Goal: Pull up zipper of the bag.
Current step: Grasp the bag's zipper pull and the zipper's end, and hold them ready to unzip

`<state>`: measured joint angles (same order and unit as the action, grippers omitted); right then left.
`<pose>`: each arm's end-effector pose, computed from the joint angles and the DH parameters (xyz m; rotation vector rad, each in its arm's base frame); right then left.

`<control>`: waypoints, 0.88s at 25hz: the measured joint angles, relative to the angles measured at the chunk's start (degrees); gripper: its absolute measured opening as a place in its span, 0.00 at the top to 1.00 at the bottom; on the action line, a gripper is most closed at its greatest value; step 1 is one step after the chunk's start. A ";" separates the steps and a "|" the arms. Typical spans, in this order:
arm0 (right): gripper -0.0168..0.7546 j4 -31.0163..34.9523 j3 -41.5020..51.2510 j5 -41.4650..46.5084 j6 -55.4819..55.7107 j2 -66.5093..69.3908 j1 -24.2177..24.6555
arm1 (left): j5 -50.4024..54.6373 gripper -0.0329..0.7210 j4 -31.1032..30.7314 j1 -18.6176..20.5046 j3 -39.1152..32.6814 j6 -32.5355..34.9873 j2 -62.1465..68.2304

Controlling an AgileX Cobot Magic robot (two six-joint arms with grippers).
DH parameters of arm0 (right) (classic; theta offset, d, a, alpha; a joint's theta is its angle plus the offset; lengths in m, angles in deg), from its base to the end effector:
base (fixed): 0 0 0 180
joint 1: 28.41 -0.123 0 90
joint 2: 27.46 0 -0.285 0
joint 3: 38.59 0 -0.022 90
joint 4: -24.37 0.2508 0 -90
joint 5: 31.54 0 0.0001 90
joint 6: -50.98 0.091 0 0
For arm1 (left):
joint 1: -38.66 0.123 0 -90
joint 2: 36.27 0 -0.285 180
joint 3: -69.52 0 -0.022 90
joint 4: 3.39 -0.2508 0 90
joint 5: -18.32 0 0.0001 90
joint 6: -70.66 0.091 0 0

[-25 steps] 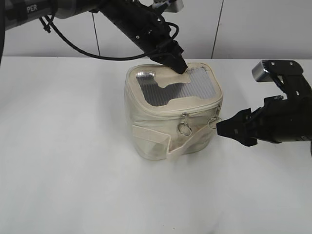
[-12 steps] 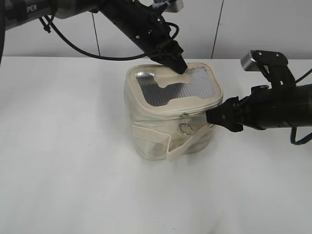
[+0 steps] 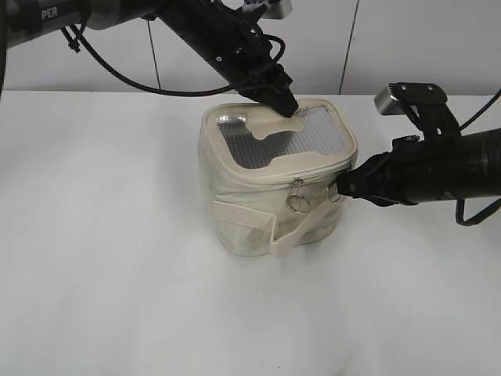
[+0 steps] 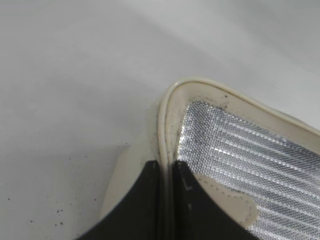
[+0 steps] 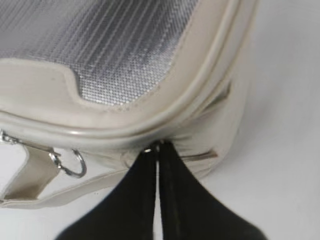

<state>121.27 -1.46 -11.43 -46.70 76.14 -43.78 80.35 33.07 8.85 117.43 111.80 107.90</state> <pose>0.2808 0.1095 0.1560 -0.4897 2.3653 0.5407 0.4257 -0.2990 0.2154 1.2985 2.2637 -0.7792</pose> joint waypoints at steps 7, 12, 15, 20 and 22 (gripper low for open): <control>0.97 -6.44 2.21 1.26 4.98 -2.27 0.00 | 0.34 0.90 0.17 0.00 0.00 0.00 -0.04; 0.97 -10.82 2.53 2.26 9.30 -3.65 0.00 | 0.41 0.90 0.29 -0.05 0.00 0.07 -0.04; 0.97 -11.89 2.53 5.42 9.80 -3.89 -0.16 | 0.41 0.90 0.29 -0.05 0.00 0.13 -0.04; 0.97 -12.26 2.53 6.03 10.95 -3.89 -3.26 | 0.53 0.90 0.66 -0.05 0.00 0.18 -0.04; 0.97 -11.47 2.53 5.46 11.16 -3.71 -5.18 | 0.54 0.90 0.94 -0.05 0.00 0.24 -0.04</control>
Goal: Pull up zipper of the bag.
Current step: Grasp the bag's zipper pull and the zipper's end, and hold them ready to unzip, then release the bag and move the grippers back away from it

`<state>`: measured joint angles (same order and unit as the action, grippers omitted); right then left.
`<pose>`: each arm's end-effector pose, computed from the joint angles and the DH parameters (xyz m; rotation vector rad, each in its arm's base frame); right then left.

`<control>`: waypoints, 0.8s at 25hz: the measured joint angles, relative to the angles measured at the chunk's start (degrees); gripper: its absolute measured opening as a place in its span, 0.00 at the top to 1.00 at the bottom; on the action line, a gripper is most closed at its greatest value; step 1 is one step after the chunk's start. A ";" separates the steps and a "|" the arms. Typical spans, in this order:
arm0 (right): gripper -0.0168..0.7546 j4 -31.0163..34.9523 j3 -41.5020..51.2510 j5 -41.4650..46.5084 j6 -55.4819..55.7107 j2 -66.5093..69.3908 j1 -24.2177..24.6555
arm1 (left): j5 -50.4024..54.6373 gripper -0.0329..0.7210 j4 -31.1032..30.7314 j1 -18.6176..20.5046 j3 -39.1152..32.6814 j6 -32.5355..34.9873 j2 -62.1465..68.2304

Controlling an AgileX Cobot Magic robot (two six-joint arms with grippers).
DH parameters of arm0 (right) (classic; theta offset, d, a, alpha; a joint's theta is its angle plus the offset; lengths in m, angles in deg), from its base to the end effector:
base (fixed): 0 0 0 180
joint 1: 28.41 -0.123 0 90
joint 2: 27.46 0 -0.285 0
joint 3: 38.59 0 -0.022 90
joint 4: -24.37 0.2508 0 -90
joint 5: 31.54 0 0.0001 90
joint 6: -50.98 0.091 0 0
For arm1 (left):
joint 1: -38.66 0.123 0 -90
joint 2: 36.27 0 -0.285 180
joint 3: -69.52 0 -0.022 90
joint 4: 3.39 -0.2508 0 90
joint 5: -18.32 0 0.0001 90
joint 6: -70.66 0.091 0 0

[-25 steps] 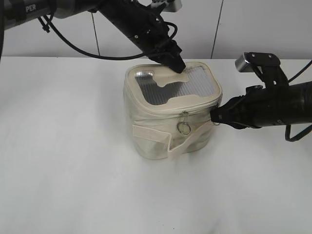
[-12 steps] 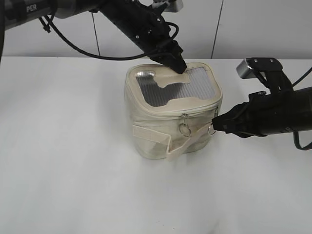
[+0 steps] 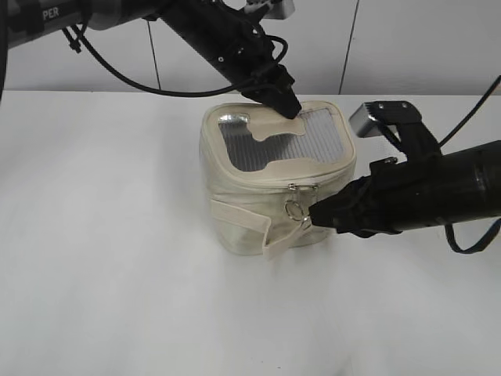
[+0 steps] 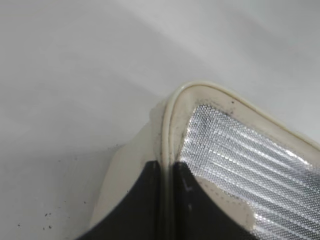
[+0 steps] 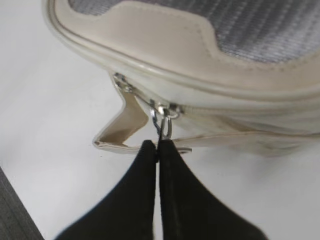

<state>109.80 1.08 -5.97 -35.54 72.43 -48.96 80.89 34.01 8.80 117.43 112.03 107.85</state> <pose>0.2477 0.1348 0.1627 -0.6642 2.3866 0.6919 0.4242 -0.3001 0.2164 1.3017 2.2615 -0.8028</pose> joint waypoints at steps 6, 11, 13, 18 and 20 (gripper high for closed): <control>0.97 1.20 -0.93 -4.03 -0.06 1.18 -7.03 | 1.13 0.90 1.06 0.00 0.00 0.23 0.00; 0.76 -7.69 -0.94 -0.66 11.71 1.18 -5.81 | 1.38 0.74 4.00 0.33 -0.05 0.41 -0.07; 0.47 -16.82 -0.94 3.91 20.32 0.56 -2.24 | 2.75 0.56 6.56 1.18 -0.05 0.09 -0.74; 0.22 -35.35 -0.94 10.49 40.53 -8.03 7.68 | 6.40 0.51 6.98 2.62 -0.10 -4.00 -7.05; 0.27 -39.18 -0.94 14.44 44.94 -14.44 9.27 | 6.79 0.55 4.74 2.61 -0.10 -6.27 -10.05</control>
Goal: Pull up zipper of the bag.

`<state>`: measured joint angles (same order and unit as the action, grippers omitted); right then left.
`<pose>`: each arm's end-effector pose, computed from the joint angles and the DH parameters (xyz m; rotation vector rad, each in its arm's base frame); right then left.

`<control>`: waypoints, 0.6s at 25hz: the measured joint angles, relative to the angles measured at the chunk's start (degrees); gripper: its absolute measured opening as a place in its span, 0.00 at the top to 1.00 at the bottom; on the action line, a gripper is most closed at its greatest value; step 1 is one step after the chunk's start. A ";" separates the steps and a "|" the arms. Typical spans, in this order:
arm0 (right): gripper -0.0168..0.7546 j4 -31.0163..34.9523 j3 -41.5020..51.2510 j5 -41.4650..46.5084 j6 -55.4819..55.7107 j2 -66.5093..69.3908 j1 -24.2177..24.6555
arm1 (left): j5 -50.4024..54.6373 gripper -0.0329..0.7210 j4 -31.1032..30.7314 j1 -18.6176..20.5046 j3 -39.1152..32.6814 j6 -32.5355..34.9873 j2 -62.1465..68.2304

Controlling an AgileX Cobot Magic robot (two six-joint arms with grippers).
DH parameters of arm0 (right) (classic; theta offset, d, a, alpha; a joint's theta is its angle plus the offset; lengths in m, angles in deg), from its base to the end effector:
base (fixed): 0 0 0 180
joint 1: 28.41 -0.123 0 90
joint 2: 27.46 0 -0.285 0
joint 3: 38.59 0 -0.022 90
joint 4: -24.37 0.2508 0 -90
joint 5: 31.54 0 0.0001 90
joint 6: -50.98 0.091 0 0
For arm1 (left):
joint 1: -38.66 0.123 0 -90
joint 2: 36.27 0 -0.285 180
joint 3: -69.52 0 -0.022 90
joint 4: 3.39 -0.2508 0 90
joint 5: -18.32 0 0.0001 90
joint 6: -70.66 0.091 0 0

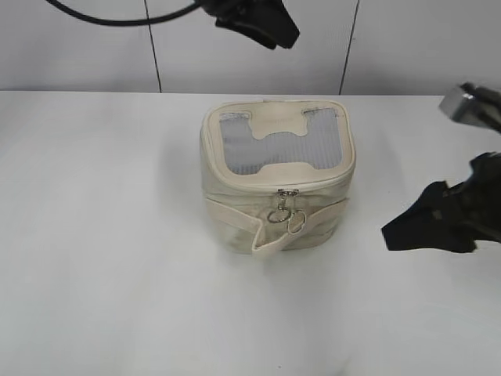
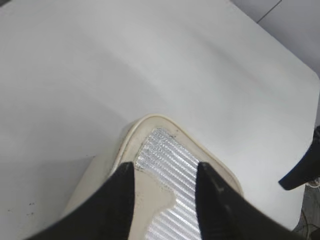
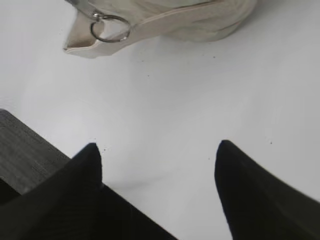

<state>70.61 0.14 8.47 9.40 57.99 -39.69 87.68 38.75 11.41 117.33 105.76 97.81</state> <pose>0.2193 0.0869 0.2118 -0.4751 2.6102 0.6945 0.4033 -0.2720 0.3050 1.1803 2.2331 -0.9435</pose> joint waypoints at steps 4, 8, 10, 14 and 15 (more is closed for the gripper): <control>0.29 -10.07 0.00 6.58 11.99 -13.29 0.63 | 0.26 0.60 -6.55 -0.60 -1.83 -6.26 -6.83; 0.28 -22.08 0.04 15.37 22.74 -26.51 0.66 | -1.22 0.63 -12.44 -2.61 -14.27 -10.83 -19.97; 0.27 -24.75 0.04 19.24 25.10 -33.45 0.66 | -5.80 0.63 -16.67 -4.58 -23.47 -14.62 -30.00; 0.27 -28.28 0.04 26.37 29.95 -43.10 0.66 | -13.20 0.63 -28.95 -10.33 -44.39 -27.42 -51.05; 0.27 -29.44 0.04 27.79 31.11 -45.93 0.66 | -13.91 0.63 -31.64 -11.50 -49.52 -31.28 -56.94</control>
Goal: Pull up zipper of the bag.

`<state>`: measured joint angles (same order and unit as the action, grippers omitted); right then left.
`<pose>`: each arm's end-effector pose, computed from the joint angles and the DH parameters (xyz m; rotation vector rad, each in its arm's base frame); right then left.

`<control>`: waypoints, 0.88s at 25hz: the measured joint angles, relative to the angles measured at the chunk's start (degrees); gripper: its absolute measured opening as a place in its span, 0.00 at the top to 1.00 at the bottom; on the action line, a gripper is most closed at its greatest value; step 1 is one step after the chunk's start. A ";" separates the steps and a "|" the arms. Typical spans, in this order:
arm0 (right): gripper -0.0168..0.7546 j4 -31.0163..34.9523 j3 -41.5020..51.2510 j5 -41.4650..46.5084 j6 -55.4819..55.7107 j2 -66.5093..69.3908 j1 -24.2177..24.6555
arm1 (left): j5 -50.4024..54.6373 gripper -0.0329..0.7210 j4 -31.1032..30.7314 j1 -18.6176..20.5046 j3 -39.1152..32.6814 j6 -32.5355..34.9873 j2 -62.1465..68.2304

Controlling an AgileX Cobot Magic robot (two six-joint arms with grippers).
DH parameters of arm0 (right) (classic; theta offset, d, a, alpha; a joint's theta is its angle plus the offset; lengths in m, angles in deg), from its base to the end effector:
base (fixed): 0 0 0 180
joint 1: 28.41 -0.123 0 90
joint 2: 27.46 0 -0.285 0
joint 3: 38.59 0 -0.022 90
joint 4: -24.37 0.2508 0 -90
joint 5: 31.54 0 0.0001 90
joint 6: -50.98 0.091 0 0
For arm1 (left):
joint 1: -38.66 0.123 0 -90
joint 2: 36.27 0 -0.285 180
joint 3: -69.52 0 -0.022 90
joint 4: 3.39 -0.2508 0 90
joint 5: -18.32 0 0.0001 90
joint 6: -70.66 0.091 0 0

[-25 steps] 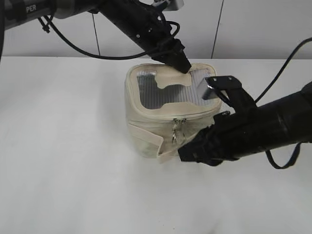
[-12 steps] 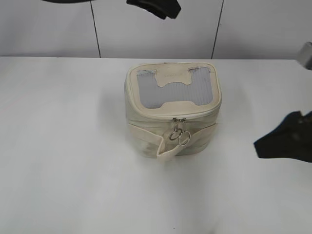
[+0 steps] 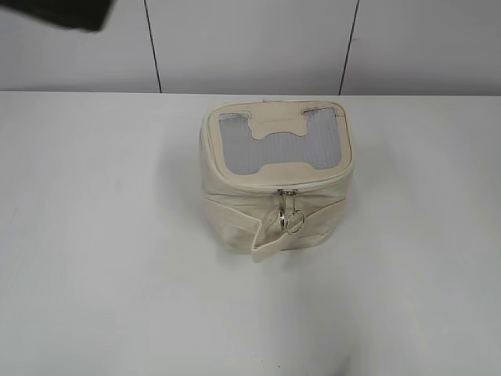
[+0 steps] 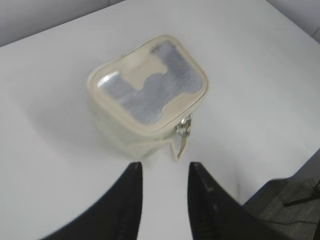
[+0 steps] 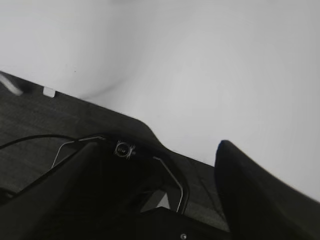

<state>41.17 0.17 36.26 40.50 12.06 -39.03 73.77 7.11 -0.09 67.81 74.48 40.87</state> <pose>0.0655 0.0371 0.3048 -0.4276 2.4902 0.3893 0.1811 -0.1629 0.4085 0.8213 2.2410 -0.5240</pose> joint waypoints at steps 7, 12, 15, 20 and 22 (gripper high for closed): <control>0.26 -7.49 1.18 1.48 3.75 -17.95 0.00 | 2.51 0.63 -13.82 -1.41 -30.89 -16.81 -39.43; 0.26 -8.28 4.95 1.54 3.79 -23.76 0.00 | 5.71 0.63 -14.58 -1.41 -44.04 -17.94 -61.29; 0.26 -9.00 6.62 1.79 3.59 -24.03 0.00 | 5.63 0.63 -14.58 -1.41 -44.53 -16.70 -68.70; 0.26 -8.56 7.81 -1.55 1.86 -24.28 0.00 | 5.22 0.64 -12.02 -1.41 -44.58 -10.77 -69.03; 0.26 -8.40 8.71 -4.30 0.86 -24.48 0.00 | 5.16 0.64 -11.57 -1.41 -44.58 -9.17 -69.38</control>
<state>32.77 8.88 31.95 41.37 -12.43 -39.03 78.93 -4.46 -1.50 23.23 65.31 -28.52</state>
